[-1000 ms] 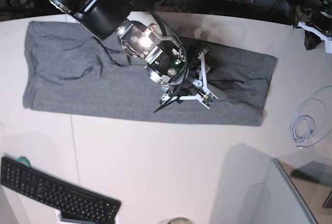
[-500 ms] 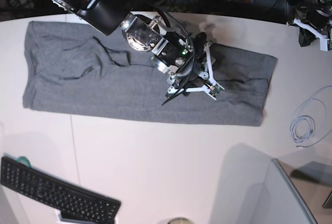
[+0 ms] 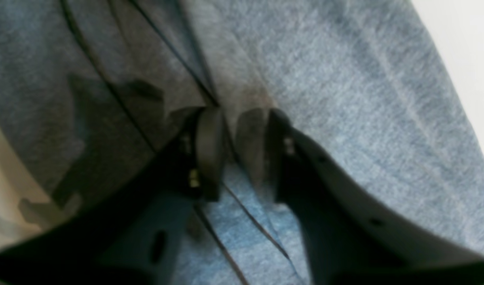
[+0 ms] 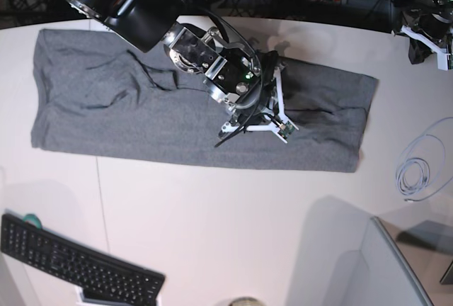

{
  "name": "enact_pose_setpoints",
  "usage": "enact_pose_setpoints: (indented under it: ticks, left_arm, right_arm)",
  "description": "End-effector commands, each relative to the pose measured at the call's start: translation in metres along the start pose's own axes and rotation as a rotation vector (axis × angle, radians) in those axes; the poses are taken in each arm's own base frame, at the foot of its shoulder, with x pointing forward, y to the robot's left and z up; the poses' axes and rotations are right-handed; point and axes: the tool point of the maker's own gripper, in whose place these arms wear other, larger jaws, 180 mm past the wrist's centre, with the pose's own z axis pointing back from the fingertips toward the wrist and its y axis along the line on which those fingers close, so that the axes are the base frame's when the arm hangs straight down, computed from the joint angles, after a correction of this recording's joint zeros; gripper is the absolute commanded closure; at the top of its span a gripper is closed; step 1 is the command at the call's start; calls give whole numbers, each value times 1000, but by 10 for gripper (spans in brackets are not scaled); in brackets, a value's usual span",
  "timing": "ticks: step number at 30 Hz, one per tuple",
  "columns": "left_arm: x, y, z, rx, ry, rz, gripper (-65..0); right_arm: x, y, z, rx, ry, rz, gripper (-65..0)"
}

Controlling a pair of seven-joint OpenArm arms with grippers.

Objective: Layout the t-shirt on the table in an organized manner, then fold the t-shirt properly
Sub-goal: 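Move the right gripper to the shirt's middle and press the fold flat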

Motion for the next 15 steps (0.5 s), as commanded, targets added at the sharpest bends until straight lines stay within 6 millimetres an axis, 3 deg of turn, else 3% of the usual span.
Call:
enact_pose_setpoints:
  ticks: [1,10,15]
  left_arm:
    - [13,6,3,6,-40,-12,0]
    - [14,6,3,6,-41,-12,0]
    - [14,7,3,9,-42,-11,0]
  right_arm:
    - [23,-2,3,-8,-58,-3,-119]
    - [23,1,5,-3,-62,-3,0]
    - [30,14,16,23,-84,-22,0]
